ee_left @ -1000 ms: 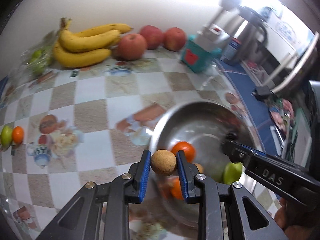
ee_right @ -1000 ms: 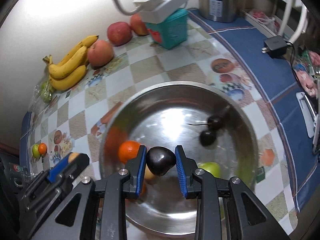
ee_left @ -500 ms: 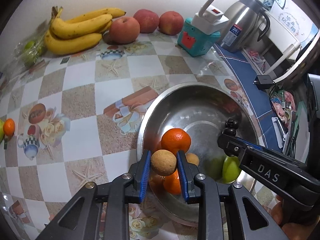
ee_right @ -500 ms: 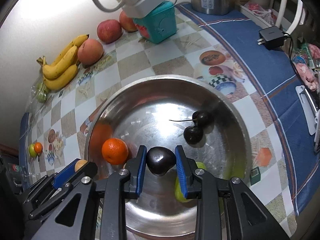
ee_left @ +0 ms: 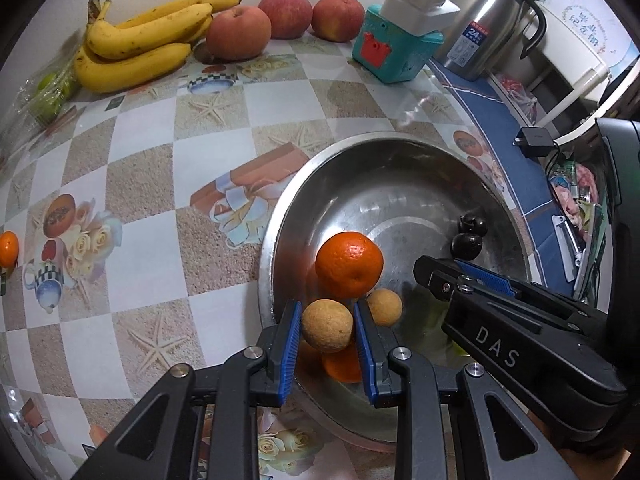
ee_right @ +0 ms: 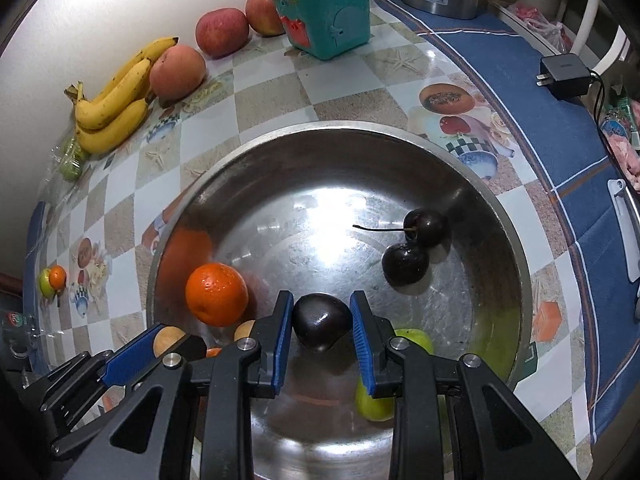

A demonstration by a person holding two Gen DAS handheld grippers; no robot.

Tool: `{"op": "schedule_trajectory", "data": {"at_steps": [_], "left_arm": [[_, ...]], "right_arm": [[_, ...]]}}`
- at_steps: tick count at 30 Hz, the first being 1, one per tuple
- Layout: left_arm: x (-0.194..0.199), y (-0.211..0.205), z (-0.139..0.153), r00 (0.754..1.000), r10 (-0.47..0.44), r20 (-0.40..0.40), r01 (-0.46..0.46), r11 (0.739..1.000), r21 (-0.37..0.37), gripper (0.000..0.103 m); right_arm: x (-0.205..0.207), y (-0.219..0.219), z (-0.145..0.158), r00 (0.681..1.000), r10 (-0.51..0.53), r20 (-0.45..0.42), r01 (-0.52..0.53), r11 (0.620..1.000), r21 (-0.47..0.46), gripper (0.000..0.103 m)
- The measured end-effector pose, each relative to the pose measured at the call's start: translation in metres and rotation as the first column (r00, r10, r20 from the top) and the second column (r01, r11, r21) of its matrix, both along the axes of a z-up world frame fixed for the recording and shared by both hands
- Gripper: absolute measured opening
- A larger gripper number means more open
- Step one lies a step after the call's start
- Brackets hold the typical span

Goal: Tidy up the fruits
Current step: 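Carry the tan fruit and the dark plum over the steel basin, then open the left gripper to drop the tan fruit while the right gripper releases the plum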

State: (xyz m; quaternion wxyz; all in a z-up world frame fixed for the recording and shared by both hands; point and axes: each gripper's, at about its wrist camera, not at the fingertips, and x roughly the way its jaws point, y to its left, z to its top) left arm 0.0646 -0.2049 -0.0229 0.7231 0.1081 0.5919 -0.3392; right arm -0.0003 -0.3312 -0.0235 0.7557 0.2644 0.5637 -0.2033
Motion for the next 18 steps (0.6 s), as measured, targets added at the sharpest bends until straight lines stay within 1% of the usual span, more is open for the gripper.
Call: {"op": "schedule_trajectory", "data": {"at_steps": [9,18], "left_arm": [[0.003,0.000,-0.006,1.000,0.008,-0.024,-0.008,1.000,-0.006,0.030],[0.006,0.002,-0.005,0.999,0.018,-0.039,-0.019,1.000,-0.022,0.030]], "right_arm": [[0.005,0.001,-0.008,1.000,-0.003,-0.008,0.003,1.000,-0.018,0.031],[0.005,0.001,-0.015,1.000,-0.013,-0.014,0.013,1.000,-0.020,0.031]]}}
